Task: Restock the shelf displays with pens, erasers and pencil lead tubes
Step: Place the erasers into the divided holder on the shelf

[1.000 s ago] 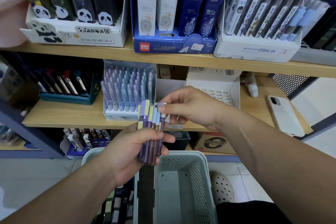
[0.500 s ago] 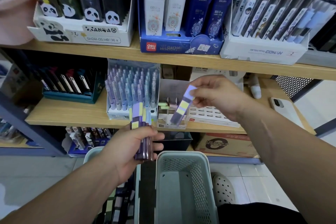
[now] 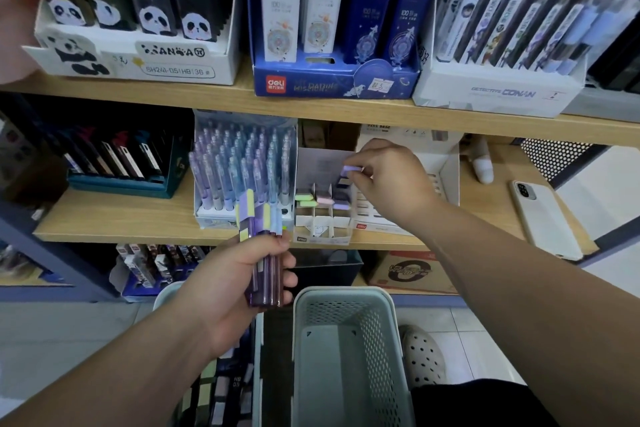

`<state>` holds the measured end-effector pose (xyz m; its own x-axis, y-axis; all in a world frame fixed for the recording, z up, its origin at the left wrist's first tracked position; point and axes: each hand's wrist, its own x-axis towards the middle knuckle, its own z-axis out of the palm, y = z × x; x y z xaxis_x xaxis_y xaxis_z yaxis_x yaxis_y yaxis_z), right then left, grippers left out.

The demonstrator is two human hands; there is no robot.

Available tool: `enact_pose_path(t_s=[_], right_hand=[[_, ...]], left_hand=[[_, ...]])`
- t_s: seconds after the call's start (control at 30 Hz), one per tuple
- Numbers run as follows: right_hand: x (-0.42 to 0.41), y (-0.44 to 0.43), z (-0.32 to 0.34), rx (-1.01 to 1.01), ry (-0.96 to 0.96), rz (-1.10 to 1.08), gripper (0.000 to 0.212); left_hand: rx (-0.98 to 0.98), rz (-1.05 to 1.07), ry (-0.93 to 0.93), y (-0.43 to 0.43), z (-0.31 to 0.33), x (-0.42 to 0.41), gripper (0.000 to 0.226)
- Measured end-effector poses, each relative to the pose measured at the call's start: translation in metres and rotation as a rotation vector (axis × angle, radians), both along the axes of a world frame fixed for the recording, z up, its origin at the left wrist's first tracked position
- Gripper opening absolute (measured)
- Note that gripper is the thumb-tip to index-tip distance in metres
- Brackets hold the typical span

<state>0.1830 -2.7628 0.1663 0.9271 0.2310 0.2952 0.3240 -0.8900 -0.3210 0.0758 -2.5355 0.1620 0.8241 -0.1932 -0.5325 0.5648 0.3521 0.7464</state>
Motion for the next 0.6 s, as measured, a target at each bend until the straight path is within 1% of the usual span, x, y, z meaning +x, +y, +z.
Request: enact_pose_path(t_s=[0.07, 0.13, 0.23, 0.27, 0.4, 0.5, 0.53, 0.57, 0.6], right_hand=[[0.0, 0.003, 0.0, -0.052, 0.003, -0.012, 0.013], [0.001, 0.004, -0.001, -0.063, 0.03, -0.039, 0.012], [0.004, 0.003, -0.002, -0.069, 0.077, -0.066, 0.004], [0.005, 0.002, -0.002, -0.071, 0.102, -0.064, 0.003], [0.001, -0.001, -0.003, -0.026, 0.221, -0.02, 0.007], [-0.005, 0.001, 0.0, 0.008, 0.189, -0.024, 0.008], [-0.008, 0.006, 0.004, 0.059, 0.169, -0.038, 0.007], [-0.013, 0.012, 0.011, 0.174, 0.184, -0.043, 0.007], [-0.018, 0.019, 0.018, 0.359, 0.27, -0.027, 0.01]], left_hand=[[-0.003, 0.0, -0.006, 0.002, 0.0, 0.0, 0.043], [-0.009, -0.002, -0.013, 0.004, 0.001, 0.0, 0.043], [-0.021, 0.007, -0.019, 0.008, 0.001, 0.0, 0.045], [-0.032, 0.01, -0.021, 0.008, 0.002, 0.0, 0.044], [-0.058, 0.032, -0.036, 0.008, 0.005, -0.001, 0.027], [-0.074, 0.017, -0.07, 0.003, 0.01, -0.003, 0.021], [-0.077, 0.011, -0.083, 0.002, 0.012, -0.004, 0.021], [-0.081, 0.004, -0.095, 0.0, 0.013, -0.004, 0.022], [-0.084, -0.005, -0.105, -0.001, 0.015, -0.005, 0.024]])
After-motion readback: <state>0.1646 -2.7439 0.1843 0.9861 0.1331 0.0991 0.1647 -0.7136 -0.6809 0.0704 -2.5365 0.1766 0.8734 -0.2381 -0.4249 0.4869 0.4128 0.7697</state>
